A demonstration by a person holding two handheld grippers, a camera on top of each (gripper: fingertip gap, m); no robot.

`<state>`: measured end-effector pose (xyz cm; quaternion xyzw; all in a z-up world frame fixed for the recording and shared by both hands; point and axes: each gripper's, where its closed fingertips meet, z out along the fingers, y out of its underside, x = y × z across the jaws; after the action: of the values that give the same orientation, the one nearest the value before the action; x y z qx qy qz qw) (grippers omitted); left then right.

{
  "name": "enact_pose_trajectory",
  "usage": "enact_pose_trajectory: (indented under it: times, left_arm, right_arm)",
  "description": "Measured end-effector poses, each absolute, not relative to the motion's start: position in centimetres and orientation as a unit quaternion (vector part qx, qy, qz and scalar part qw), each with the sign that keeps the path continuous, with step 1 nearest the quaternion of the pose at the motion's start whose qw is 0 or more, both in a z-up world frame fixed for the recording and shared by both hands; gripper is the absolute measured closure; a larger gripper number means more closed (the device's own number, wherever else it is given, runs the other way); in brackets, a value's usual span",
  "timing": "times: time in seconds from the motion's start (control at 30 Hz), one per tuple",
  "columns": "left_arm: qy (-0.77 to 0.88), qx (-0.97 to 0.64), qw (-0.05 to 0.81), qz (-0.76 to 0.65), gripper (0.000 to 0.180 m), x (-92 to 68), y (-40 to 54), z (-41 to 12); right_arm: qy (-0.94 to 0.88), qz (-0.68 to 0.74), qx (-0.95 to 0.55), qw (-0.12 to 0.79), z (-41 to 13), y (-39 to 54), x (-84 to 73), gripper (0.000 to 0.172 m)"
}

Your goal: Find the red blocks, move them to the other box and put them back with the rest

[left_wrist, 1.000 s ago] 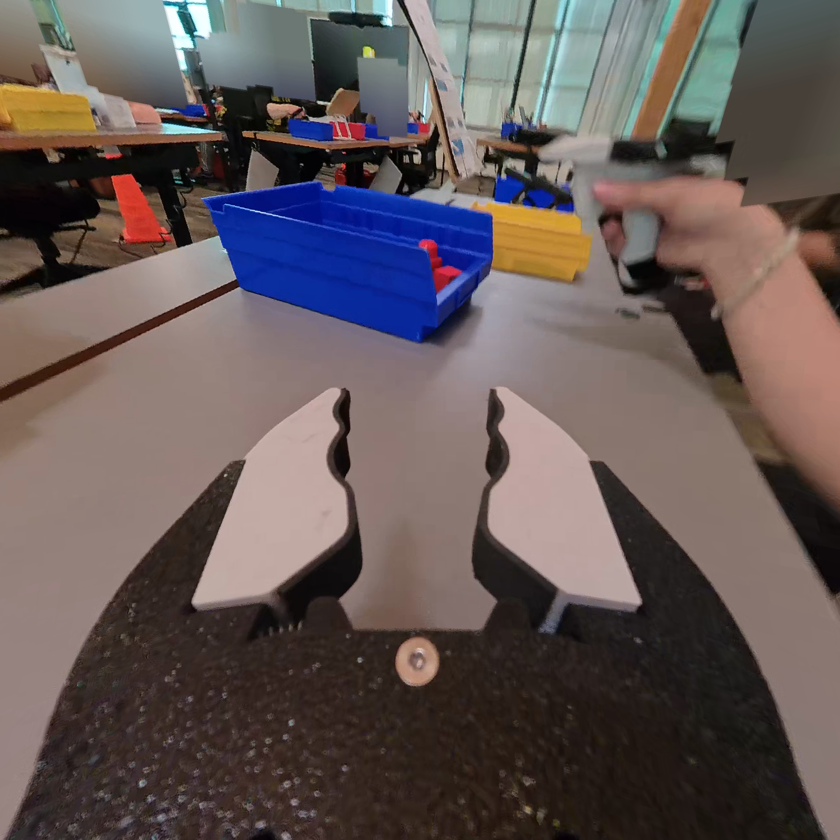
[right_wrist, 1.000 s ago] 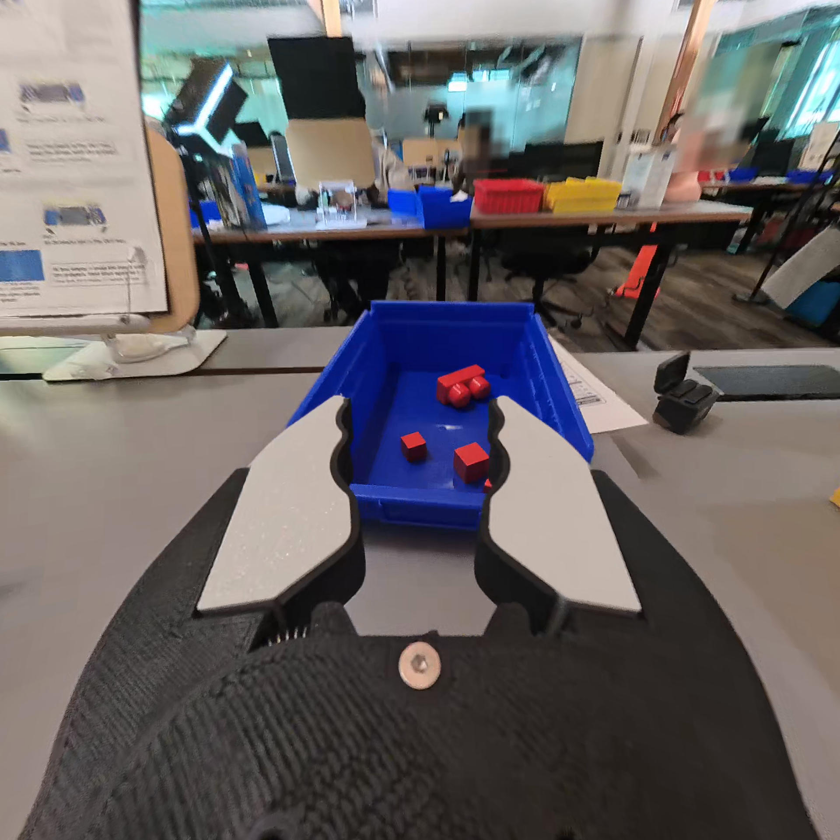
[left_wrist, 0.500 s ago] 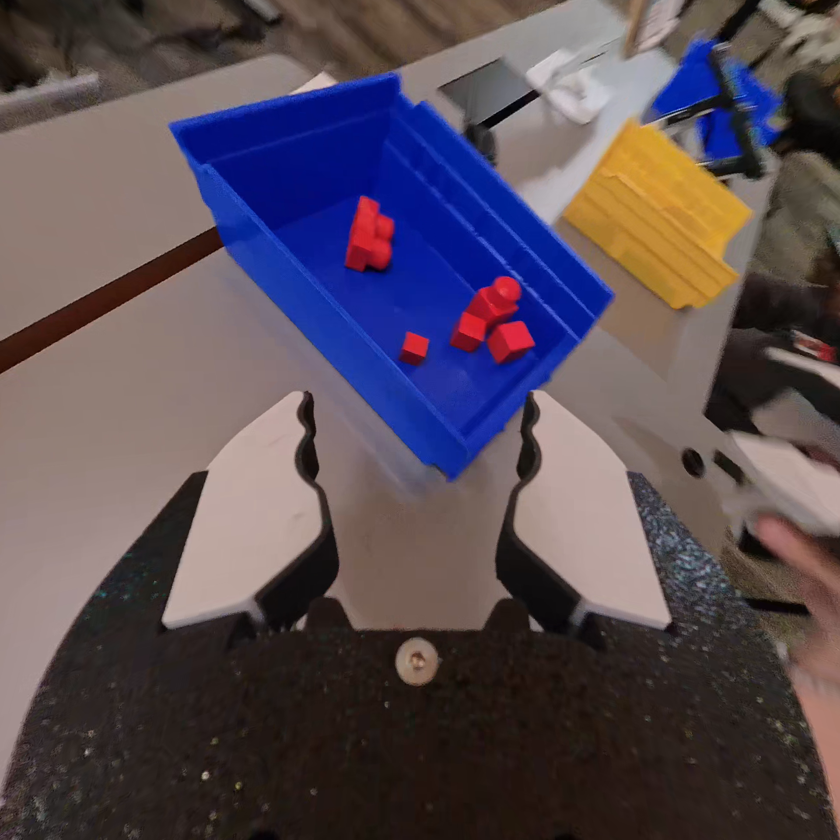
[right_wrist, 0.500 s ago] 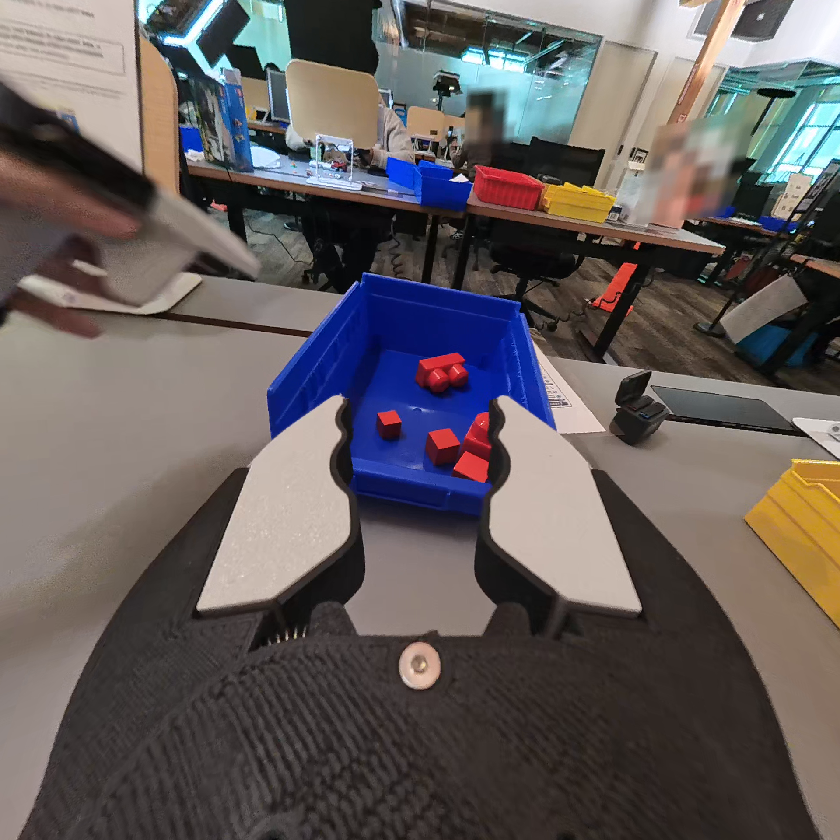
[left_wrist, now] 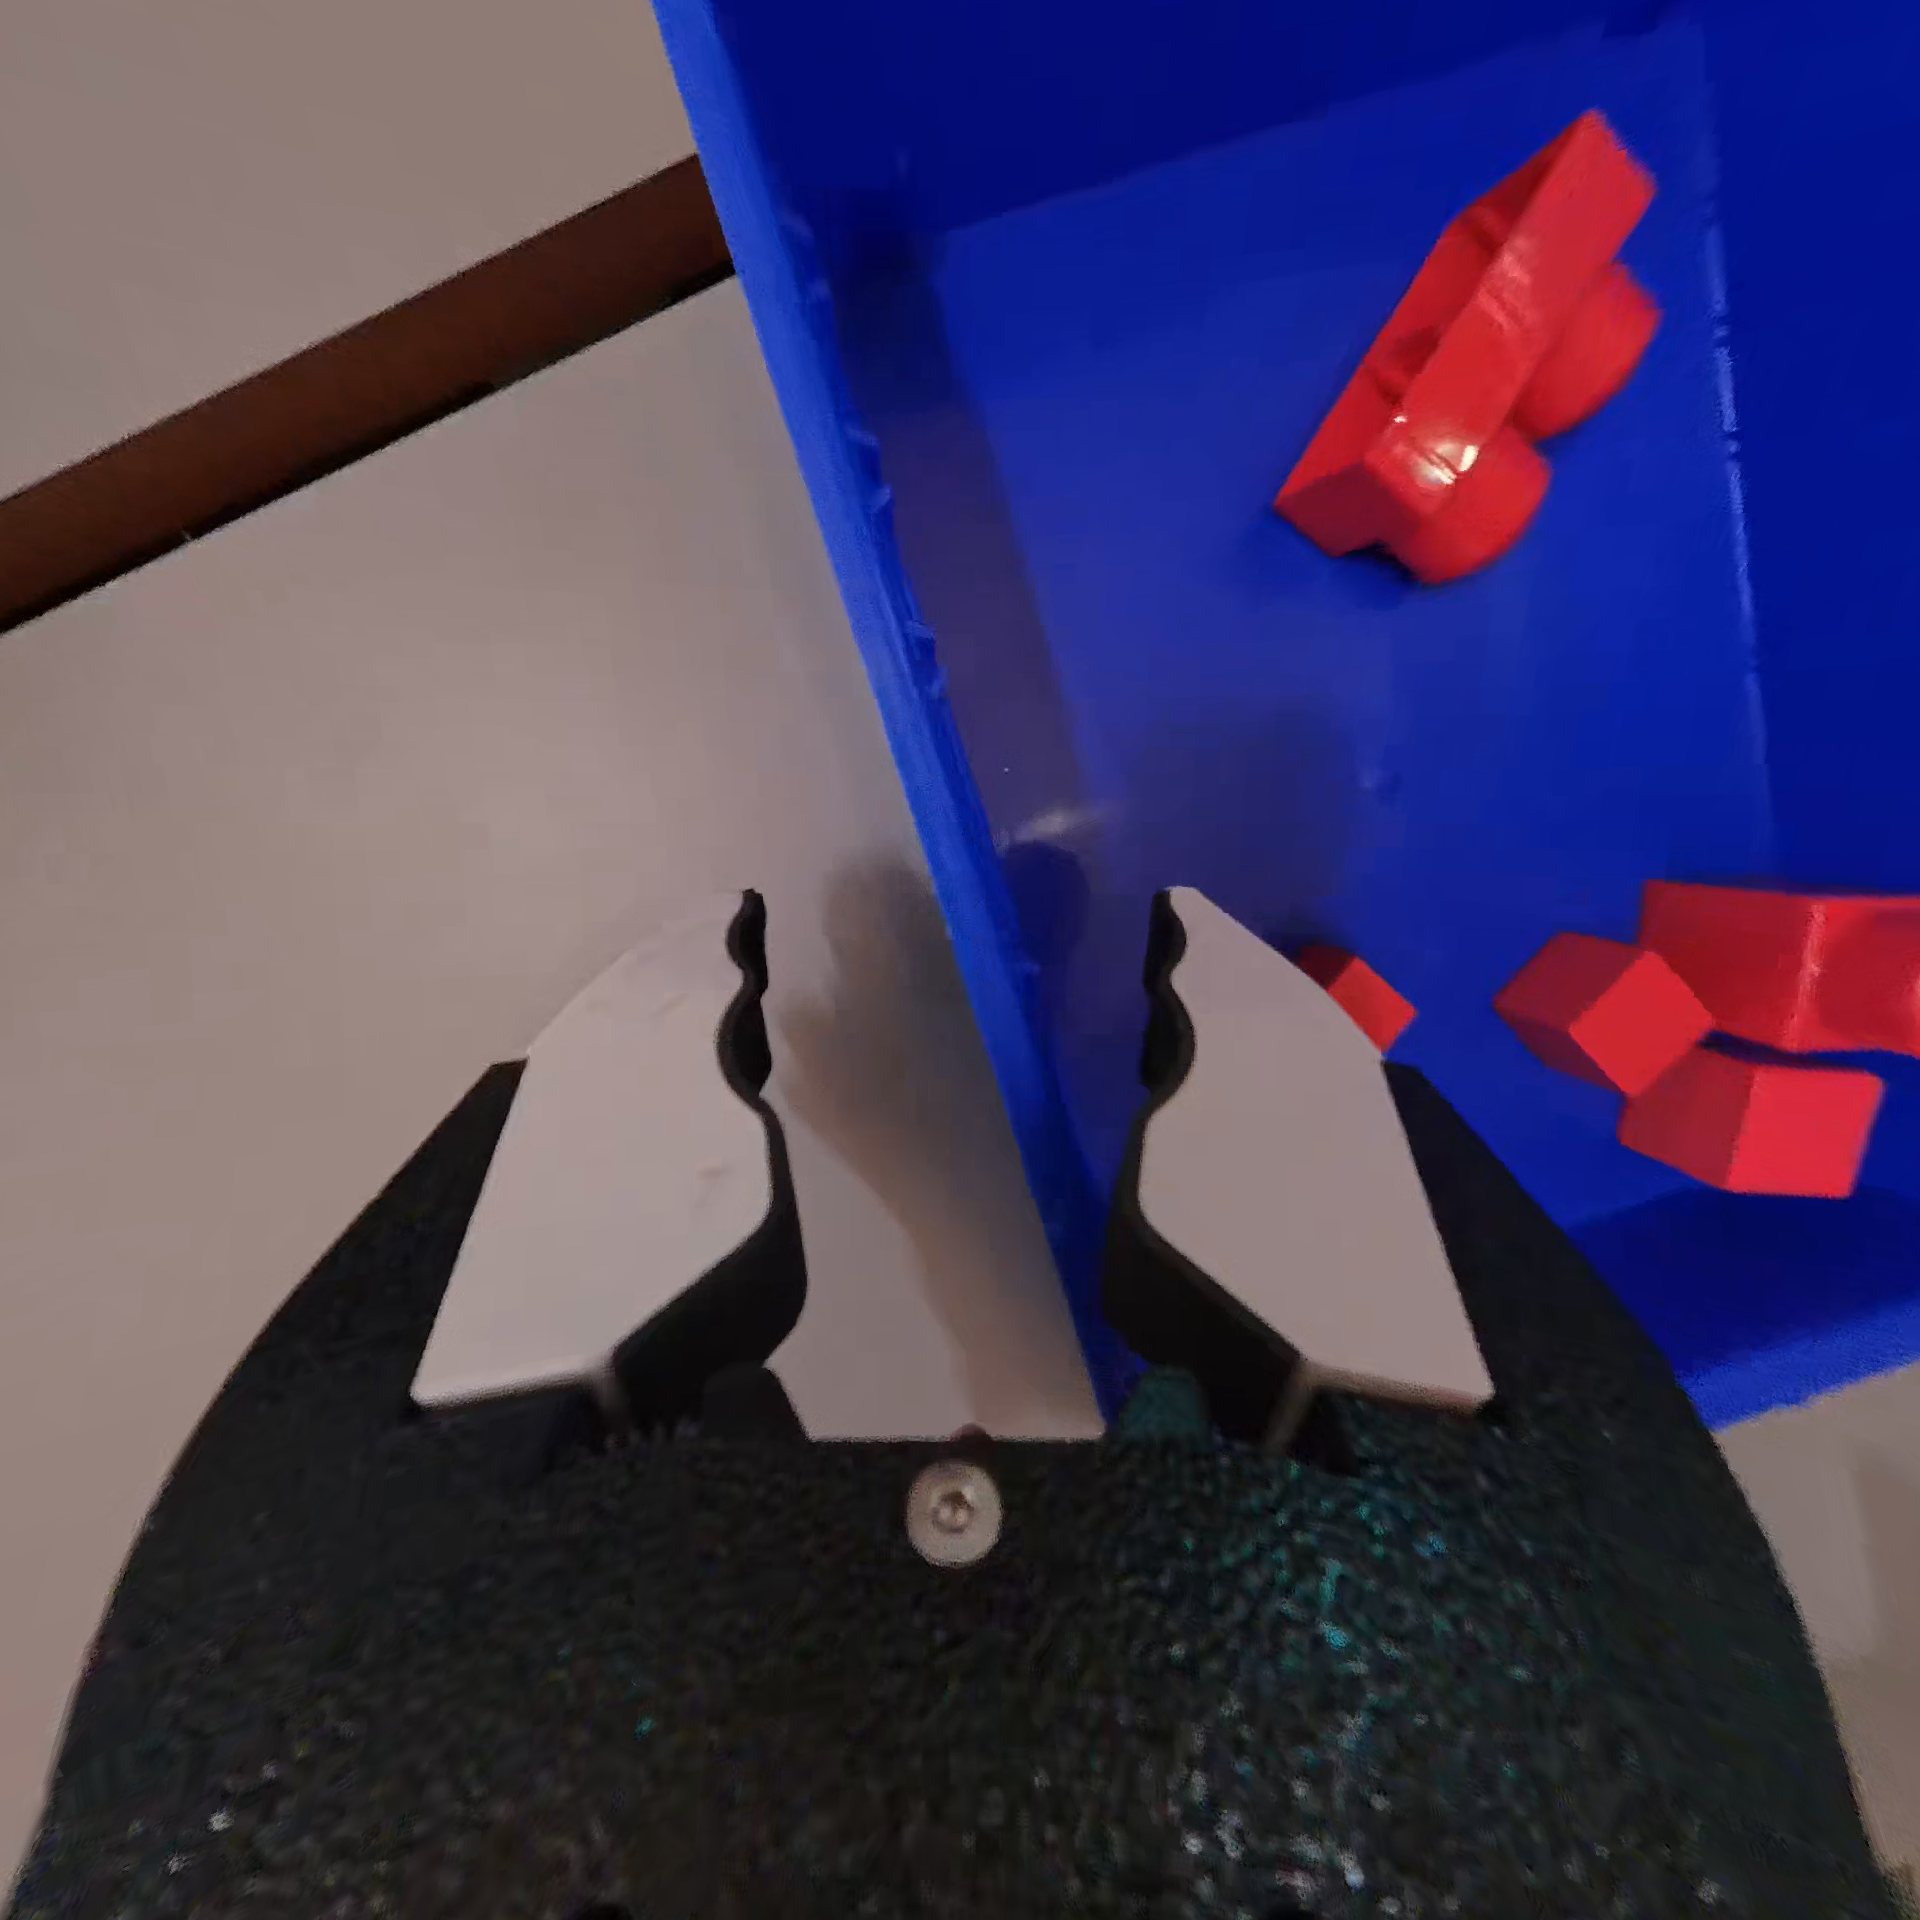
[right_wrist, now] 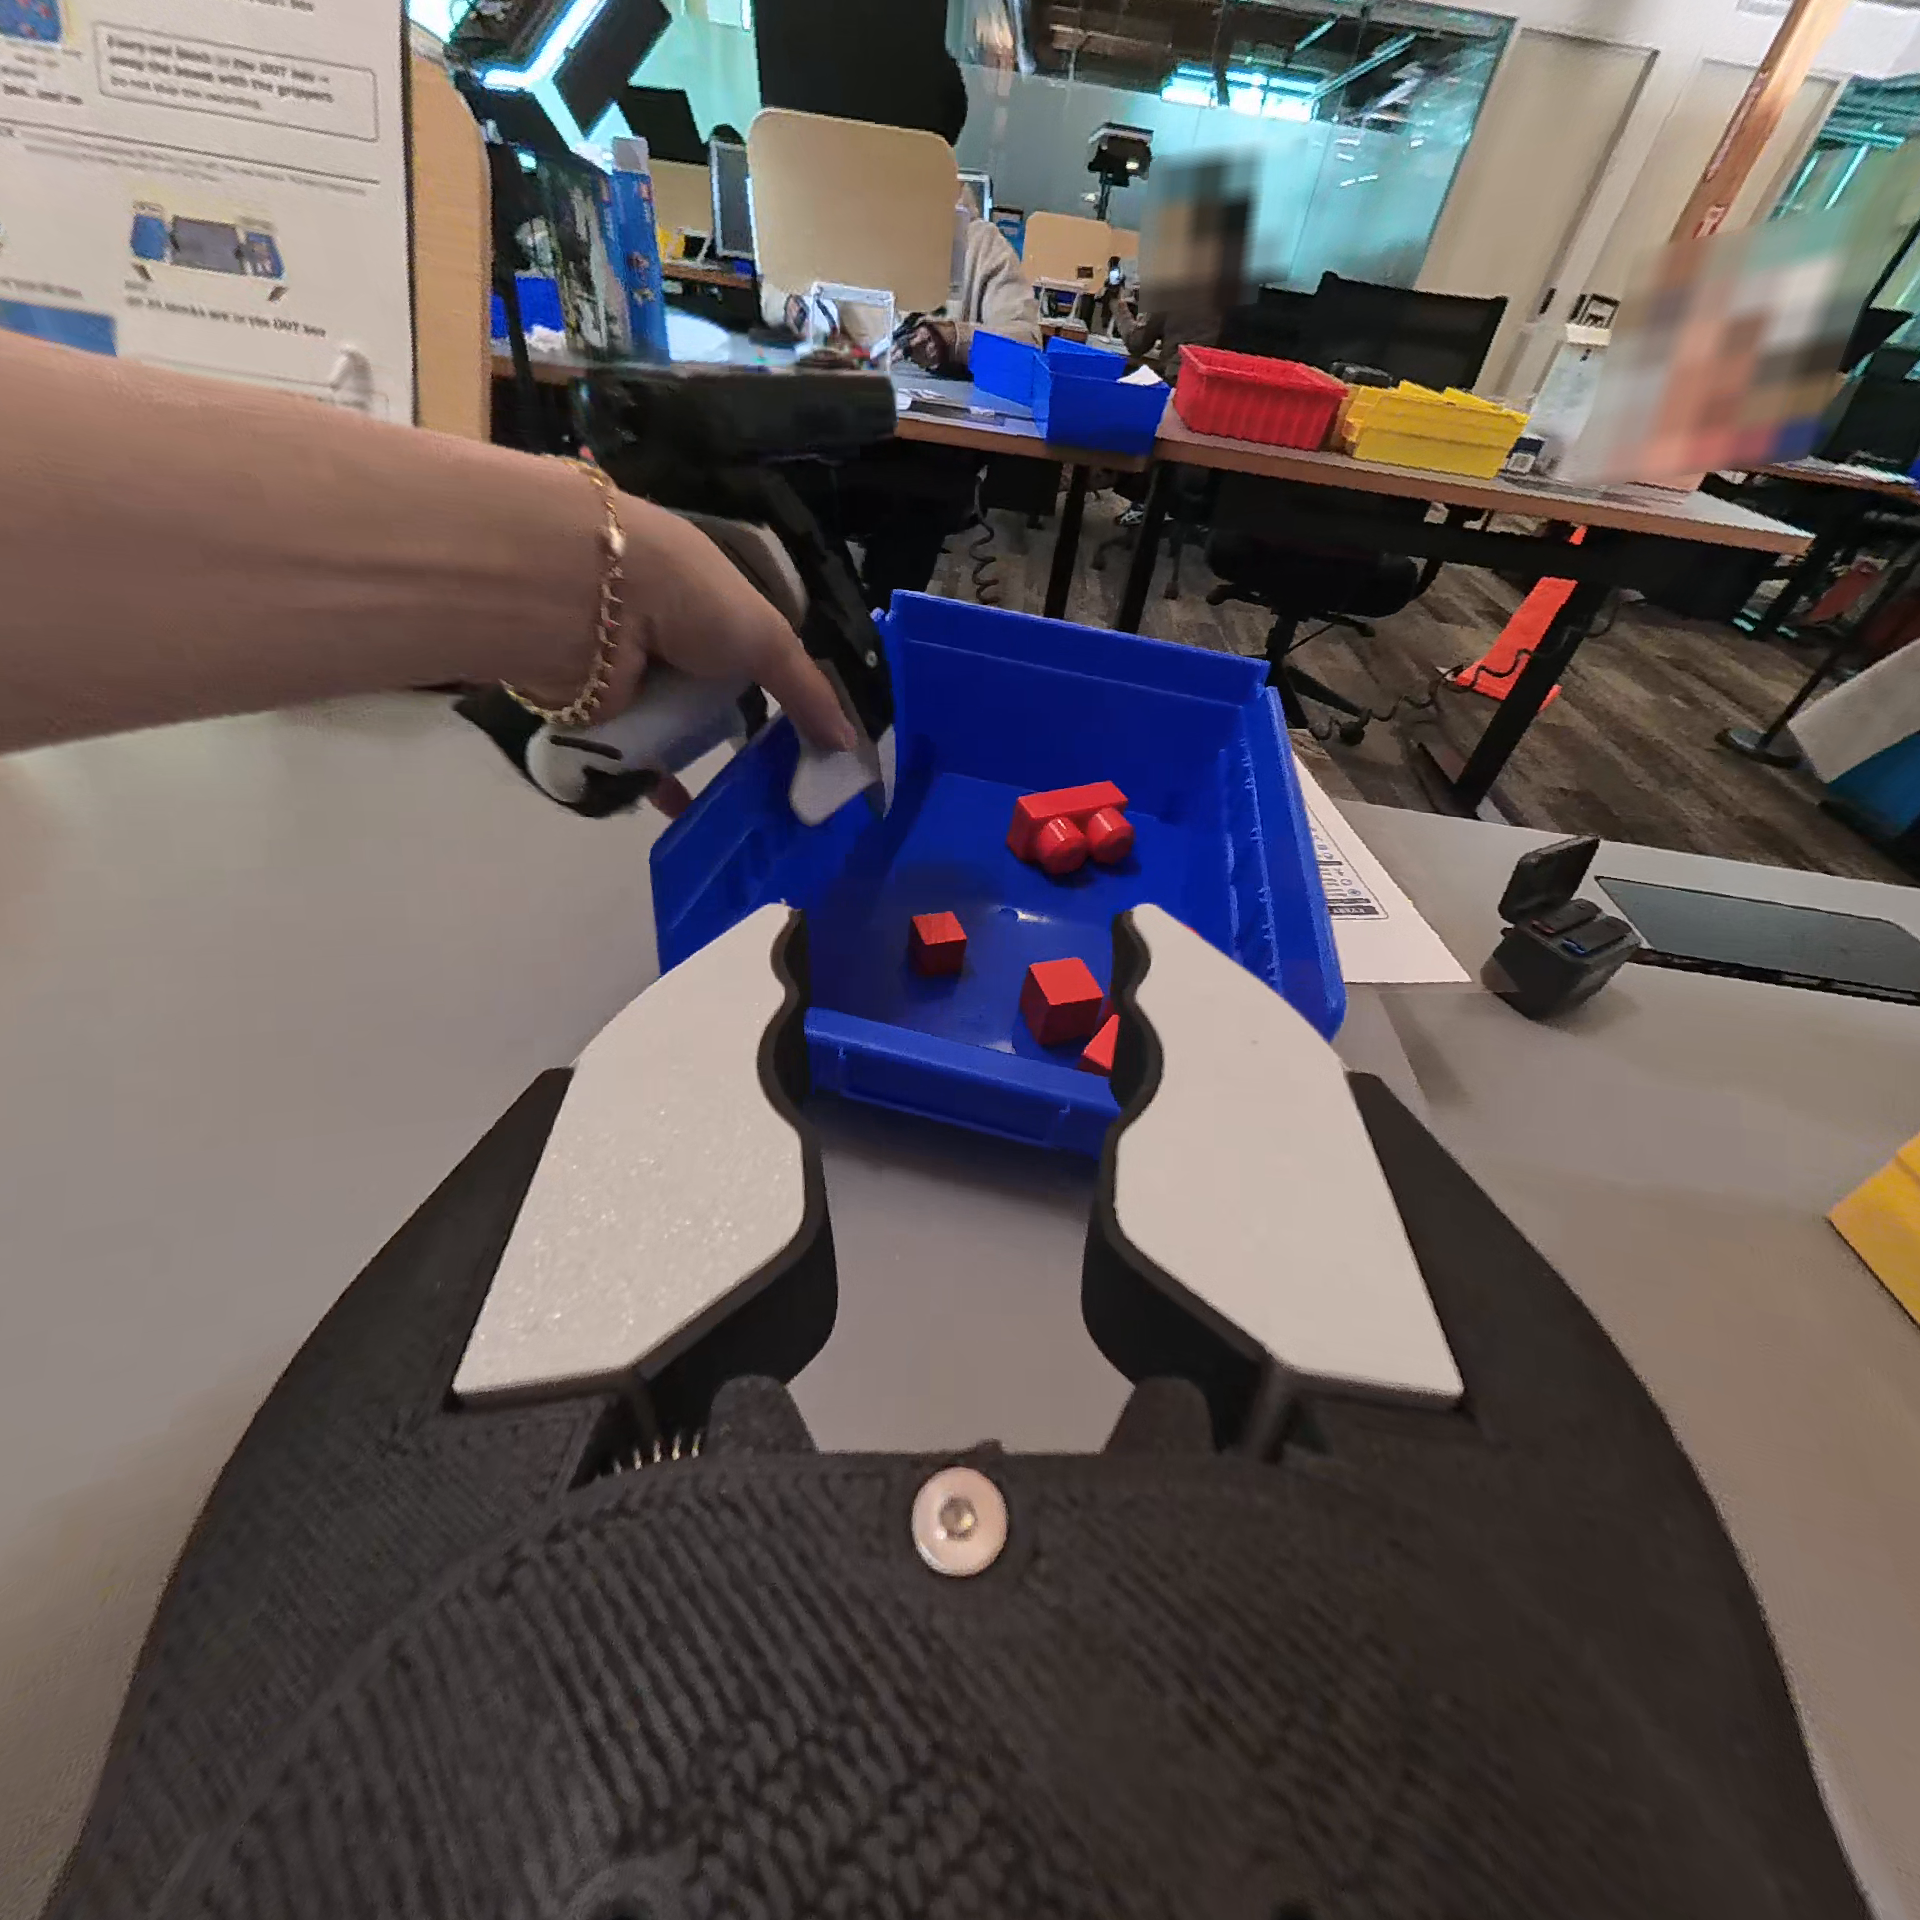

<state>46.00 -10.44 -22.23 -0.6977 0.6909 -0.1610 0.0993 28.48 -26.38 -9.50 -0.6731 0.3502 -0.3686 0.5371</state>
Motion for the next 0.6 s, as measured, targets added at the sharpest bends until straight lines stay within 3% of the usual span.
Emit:
enact_pose_trajectory:
  times: [0.1,0.13,0.23,0.3,0.6]
  left_arm:
    - [0.675,-0.711,0.102,-0.168,0.140,46.5,-11.1,-23.6]
    - [0.679,-0.706,0.122,-0.164,0.136,46.8,-10.8,-23.6]
    - [0.721,-0.665,0.137,-0.139,0.149,46.9,-10.9,-23.5]
    - [0.729,-0.658,0.108,-0.154,0.158,46.7,-11.5,-23.5]
    - [0.722,-0.664,0.063,-0.183,0.165,46.2,-11.5,-23.6]
  right_arm:
    - [0.348,-0.375,-0.681,0.525,-9.7,-26.6,28.5,0.116]
    - [0.347,-0.379,-0.681,0.522,-9.7,-26.8,28.5,0.116]
    - [0.349,-0.385,-0.673,0.527,-9.2,-27.3,28.4,0.116]
    - [0.351,-0.378,-0.664,0.541,-9.0,-27.3,28.4,0.117]
    - [0.364,-0.387,-0.653,0.539,-8.7,-28.9,28.2,0.117]
